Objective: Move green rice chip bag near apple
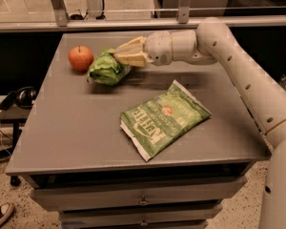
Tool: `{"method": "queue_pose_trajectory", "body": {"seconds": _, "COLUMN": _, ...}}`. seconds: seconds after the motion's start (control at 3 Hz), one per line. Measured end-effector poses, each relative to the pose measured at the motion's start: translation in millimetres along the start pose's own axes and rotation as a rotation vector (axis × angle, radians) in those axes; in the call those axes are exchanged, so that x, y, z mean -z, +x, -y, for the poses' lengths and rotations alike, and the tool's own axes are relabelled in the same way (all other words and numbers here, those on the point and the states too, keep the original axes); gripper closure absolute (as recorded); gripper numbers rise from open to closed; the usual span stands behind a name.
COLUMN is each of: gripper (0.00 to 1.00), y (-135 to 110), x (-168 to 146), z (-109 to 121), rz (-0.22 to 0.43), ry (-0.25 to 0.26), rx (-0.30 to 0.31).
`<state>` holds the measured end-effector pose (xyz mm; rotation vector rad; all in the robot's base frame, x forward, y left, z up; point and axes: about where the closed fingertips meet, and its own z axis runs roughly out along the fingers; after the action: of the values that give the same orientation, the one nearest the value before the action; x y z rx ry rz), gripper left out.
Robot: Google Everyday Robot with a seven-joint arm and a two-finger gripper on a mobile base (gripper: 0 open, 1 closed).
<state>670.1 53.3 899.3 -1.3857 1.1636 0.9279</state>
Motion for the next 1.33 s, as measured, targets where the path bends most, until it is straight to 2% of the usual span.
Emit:
{"method": "queue_pose_trajectory", "body": {"seconds": 0.33, "gripper": 0.13, "y": 1.1, "x": 6.5, "z": -1.3, "rz": -0.017, "ry": -0.021, "rx": 0.016}}
{"method": "queue_pose_trajectory", "body": {"seconds": 0.67, "gripper": 0.00, "y": 2.9, "x": 17.2, "z": -2.1, "rz": -0.035, "ry": -0.029, "rx": 0.016}}
{"method": "queue_pose_trajectory", "body": {"seconds": 1.33, "gripper": 0.00, "y": 12.7, "x": 101.1, "z": 14.5, "rz": -0.153, "ry": 0.046, "rx": 0.007}}
